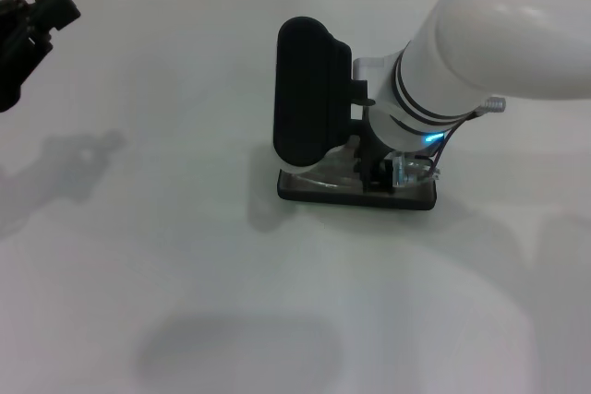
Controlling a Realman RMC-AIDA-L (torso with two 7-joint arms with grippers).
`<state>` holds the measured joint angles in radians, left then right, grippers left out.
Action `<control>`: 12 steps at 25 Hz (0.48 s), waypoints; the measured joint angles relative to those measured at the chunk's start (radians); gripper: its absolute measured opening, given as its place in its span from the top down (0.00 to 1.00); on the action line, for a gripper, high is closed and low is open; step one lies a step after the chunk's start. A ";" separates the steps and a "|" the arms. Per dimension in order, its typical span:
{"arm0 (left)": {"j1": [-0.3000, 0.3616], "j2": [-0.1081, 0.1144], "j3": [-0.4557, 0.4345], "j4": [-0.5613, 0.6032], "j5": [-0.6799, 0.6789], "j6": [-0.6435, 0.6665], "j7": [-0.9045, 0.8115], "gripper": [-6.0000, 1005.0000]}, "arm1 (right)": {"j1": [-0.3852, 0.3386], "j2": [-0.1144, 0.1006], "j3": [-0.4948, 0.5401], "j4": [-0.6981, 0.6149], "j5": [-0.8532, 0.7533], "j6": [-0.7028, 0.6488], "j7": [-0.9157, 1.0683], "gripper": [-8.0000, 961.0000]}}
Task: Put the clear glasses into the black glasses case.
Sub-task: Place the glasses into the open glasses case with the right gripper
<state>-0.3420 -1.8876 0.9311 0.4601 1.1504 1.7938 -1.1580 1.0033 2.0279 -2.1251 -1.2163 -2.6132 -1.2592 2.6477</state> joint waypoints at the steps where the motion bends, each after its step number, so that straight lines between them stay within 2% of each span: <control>1: 0.000 0.000 0.000 0.000 0.000 -0.001 0.000 0.93 | -0.001 0.000 0.000 -0.001 -0.001 0.001 0.000 0.90; 12: 0.000 -0.004 0.000 0.000 0.000 -0.011 0.000 0.93 | -0.003 0.000 -0.002 -0.013 -0.011 -0.008 0.000 0.89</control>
<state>-0.3420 -1.8916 0.9311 0.4601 1.1504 1.7830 -1.1584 0.9999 2.0279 -2.1271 -1.2288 -2.6239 -1.2675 2.6477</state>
